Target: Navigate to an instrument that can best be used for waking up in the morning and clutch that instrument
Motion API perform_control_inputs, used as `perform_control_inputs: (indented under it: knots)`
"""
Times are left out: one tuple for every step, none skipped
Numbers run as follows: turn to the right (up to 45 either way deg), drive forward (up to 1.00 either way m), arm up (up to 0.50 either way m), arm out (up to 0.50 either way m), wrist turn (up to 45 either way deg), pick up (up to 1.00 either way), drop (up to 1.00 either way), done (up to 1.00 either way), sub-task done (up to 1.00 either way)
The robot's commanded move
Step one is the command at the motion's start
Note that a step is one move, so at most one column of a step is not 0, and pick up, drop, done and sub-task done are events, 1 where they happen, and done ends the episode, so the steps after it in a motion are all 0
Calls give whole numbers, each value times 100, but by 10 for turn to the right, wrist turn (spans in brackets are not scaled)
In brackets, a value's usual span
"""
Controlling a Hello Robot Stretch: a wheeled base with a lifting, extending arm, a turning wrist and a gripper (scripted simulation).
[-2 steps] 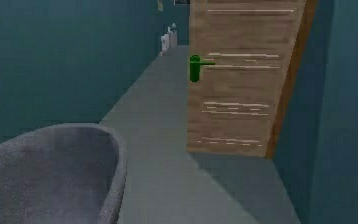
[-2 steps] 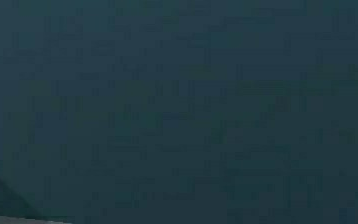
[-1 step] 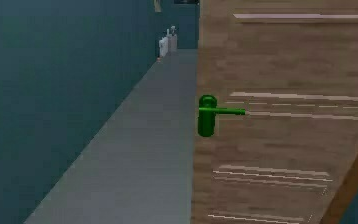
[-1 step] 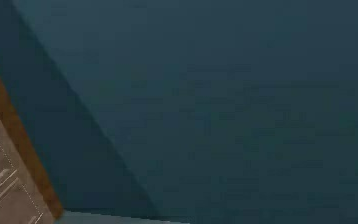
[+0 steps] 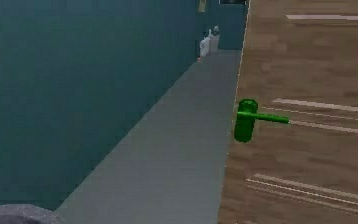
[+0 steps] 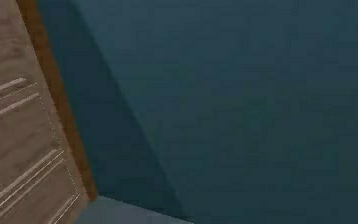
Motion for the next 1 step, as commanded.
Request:
perform_control_inputs:
  knots:
    - [0,80,0,0,0,0,0,0,0]
